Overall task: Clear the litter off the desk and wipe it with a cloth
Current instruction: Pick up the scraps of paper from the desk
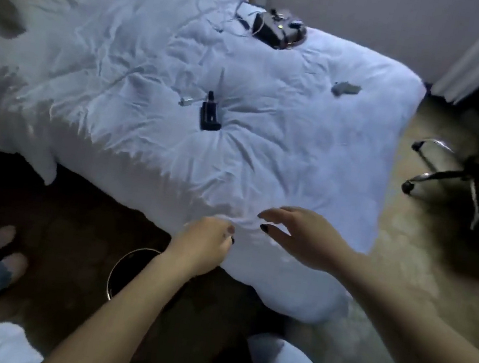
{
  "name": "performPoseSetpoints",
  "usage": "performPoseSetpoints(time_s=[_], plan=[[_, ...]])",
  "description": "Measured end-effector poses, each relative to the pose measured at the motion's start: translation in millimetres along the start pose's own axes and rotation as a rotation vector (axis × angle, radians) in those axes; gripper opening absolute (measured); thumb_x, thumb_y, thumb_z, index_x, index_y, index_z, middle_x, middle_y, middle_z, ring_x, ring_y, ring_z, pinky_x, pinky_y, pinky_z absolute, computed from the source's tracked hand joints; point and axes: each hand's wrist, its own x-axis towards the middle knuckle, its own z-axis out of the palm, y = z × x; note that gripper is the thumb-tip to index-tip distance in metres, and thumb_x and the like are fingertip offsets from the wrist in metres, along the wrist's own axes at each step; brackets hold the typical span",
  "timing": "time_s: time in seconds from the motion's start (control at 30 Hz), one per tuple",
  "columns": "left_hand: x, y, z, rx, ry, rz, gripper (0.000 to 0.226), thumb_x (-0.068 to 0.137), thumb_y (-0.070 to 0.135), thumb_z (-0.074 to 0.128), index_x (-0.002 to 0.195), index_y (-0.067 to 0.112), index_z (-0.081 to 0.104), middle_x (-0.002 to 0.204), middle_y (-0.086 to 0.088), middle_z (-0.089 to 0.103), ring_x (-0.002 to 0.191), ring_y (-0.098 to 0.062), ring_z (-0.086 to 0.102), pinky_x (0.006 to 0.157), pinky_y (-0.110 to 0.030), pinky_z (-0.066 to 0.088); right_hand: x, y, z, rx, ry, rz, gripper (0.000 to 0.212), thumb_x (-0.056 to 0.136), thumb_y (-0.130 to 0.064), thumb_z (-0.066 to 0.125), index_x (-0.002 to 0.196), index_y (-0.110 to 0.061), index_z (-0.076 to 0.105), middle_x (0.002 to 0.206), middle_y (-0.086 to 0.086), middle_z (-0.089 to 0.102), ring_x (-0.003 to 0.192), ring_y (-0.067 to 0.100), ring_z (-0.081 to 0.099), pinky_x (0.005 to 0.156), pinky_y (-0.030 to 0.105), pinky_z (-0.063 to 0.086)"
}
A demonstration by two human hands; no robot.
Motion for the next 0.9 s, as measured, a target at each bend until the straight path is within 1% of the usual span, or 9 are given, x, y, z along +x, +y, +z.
performPoseSetpoints(time_s=[0.1,0.27,0.4,0.53,0.63,0.7,0.77,0.83,0.9], plan=[[24,61,10,0.122,-0.075,0.156,0.032,0.097,0.031,0.041,0.125,0.024,0.055,0.121,0.002,0.059,0.107,-0.018,0.057,0.088,-0.035,0.048,-59,40,-15,0.029,0.108,0.202,0.032,0.096,-0.042,0.044,0.121,-0.029,0.058,0.116,-0.008,0.064,0.103,0.012,0.059,0.083,0.03,0.048],[54,176,49,0.257,-0.11,0.409,0.027,0.096,0.032,0.043,0.119,0.029,0.056,0.119,0.006,0.061,0.107,-0.016,0.056,0.083,-0.033,0.046,-166,103,-39,0.096,0.244,0.474,0.032,0.096,-0.038,0.047,0.123,-0.025,0.058,0.117,-0.003,0.065,0.102,0.017,0.062,0.082,0.033,0.049],[71,279,104,0.372,-0.202,0.593,0.025,0.096,0.03,0.043,0.115,0.029,0.059,0.117,0.007,0.062,0.106,-0.016,0.056,0.076,-0.027,0.042,-257,159,-58,0.112,0.357,0.659,0.025,0.095,-0.029,0.049,0.115,-0.022,0.064,0.101,0.004,0.07,0.086,0.024,0.064,0.072,0.037,0.051],[95,402,163,0.488,-0.257,0.766,0.026,0.095,0.03,0.043,0.115,0.027,0.061,0.117,0.001,0.064,0.103,-0.021,0.059,0.077,-0.028,0.045,-349,231,-77,0.136,0.444,0.818,0.025,0.094,-0.03,0.048,0.112,-0.024,0.065,0.101,-0.001,0.069,0.091,0.02,0.062,0.077,0.039,0.05],[109,504,201,0.488,-0.231,0.889,0.026,0.095,0.03,0.045,0.115,0.026,0.061,0.114,0.002,0.066,0.099,-0.02,0.061,0.071,-0.028,0.046,-416,290,-98,0.186,0.529,0.923,0.02,0.093,-0.028,0.05,0.105,-0.024,0.066,0.098,-0.004,0.068,0.09,0.017,0.062,0.077,0.039,0.05],[114,564,225,0.456,-0.227,0.952,0.025,0.094,0.029,0.046,0.114,0.026,0.062,0.111,0.004,0.067,0.096,-0.017,0.062,0.064,-0.025,0.038,-454,326,-114,0.219,0.598,0.999,0.017,0.091,-0.026,0.053,0.1,-0.025,0.067,0.097,-0.007,0.068,0.09,0.014,0.061,0.077,0.035,0.05],[117,615,247,0.43,-0.237,1.001,0.024,0.094,0.026,0.047,0.112,0.025,0.063,0.108,0.004,0.068,0.093,-0.017,0.063,0.062,-0.023,0.035,-486,360,-128,0.222,0.641,1.045,0.016,0.089,-0.024,0.055,0.099,-0.025,0.068,0.096,-0.007,0.068,0.09,0.015,0.061,0.075,0.033,0.049],[122,657,267,0.42,-0.25,1.034,0.023,0.093,0.024,0.047,0.108,0.025,0.064,0.105,0.004,0.069,0.09,-0.017,0.063,0.061,-0.023,0.037,-512,390,-141,0.224,0.672,1.074,0.017,0.088,-0.022,0.056,0.1,-0.023,0.068,0.097,-0.005,0.069,0.092,0.016,0.062,0.077,0.034,0.05],[129,692,285,0.443,-0.279,1.059,0.023,0.092,0.024,0.046,0.107,0.026,0.064,0.103,0.006,0.07,0.088,-0.016,0.063,0.062,-0.025,0.043,-532,417,-152,0.233,0.693,1.104,0.018,0.088,-0.021,0.056,0.1,-0.021,0.068,0.099,-0.004,0.069,0.094,0.017,0.062,0.08,0.035,0.05]])
